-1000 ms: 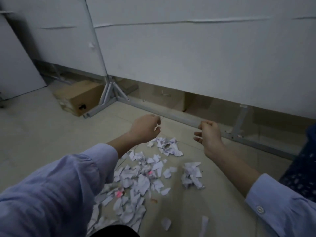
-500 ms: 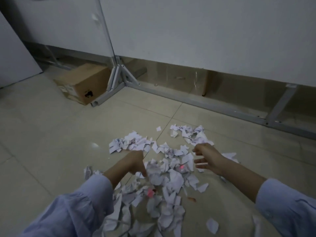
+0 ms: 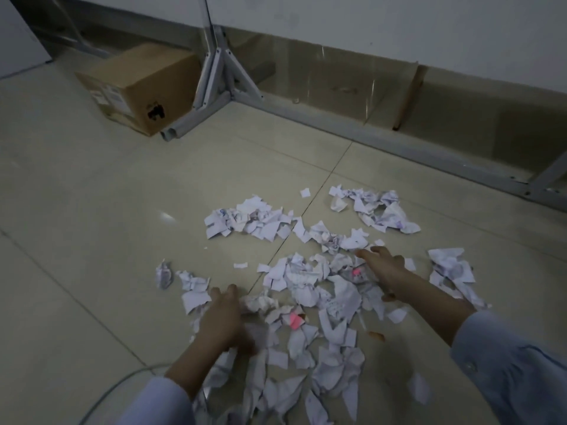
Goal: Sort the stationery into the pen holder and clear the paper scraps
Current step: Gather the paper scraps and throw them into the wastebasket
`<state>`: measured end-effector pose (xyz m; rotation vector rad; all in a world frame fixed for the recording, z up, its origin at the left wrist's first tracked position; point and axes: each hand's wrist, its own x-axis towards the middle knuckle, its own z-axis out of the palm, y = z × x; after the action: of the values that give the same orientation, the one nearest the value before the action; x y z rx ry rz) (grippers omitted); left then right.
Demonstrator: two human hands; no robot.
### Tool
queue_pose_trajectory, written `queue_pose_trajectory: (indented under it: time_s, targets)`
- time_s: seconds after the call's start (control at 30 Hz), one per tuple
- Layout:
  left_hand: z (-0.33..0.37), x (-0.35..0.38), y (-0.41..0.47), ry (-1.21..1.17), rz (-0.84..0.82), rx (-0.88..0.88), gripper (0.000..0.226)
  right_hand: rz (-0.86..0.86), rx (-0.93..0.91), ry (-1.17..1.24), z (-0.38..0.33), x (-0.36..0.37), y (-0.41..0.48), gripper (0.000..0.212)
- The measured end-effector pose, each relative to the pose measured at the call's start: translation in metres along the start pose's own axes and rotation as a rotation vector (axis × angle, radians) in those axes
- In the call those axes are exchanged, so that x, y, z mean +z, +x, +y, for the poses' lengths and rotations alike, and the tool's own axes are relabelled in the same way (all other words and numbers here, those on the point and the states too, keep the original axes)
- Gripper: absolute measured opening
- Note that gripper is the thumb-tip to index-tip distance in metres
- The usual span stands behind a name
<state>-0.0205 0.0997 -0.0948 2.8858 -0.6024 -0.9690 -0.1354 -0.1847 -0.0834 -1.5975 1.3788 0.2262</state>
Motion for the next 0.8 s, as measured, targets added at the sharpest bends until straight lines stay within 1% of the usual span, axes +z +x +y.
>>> queue_pose_trajectory:
  time_s: [0.07, 0.13, 0.23, 0.37, 0.5, 0.57, 0.63, 0.7, 0.8]
  targets:
    - [0.009, 0.010, -0.003, -0.062, 0.025, 0.026, 0.123, -0.017, -0.037, -0.032, 0.001, 0.010, 0.000, 0.067]
    - [0.022, 0.017, -0.005, -0.091, 0.049, 0.074, 0.128, -0.027, -0.080, -0.055, 0.002, 0.021, -0.003, 0.060]
    - [0.041, 0.025, -0.004, -0.172, 0.072, 0.137, 0.128, -0.073, -0.134, -0.124, 0.000, 0.037, -0.006, 0.054]
    - [0.066, 0.030, -0.003, -0.208, 0.097, 0.192, 0.128, -0.165, -0.260, -0.215, -0.001, 0.057, -0.013, 0.052]
    - [0.085, 0.029, 0.001, -0.248, 0.095, 0.244, 0.130, -0.198, -0.271, -0.160, -0.001, 0.075, -0.023, 0.057]
    - [0.090, 0.029, 0.004, -0.246, 0.106, 0.285, 0.127, -0.226, -0.282, -0.159, -0.001, 0.080, -0.026, 0.055]
    - [0.094, 0.028, 0.007, -0.272, 0.115, 0.327, 0.119, -0.263, -0.294, -0.125, -0.001, 0.081, -0.029, 0.053]
    - [0.097, 0.026, 0.008, -0.315, 0.126, 0.382, 0.105, -0.281, -0.277, -0.057, -0.002, 0.079, -0.031, 0.046]
    - [0.103, 0.026, 0.007, -0.299, 0.164, 0.466, 0.080, -0.302, -0.237, 0.056, -0.004, 0.075, -0.035, 0.039]
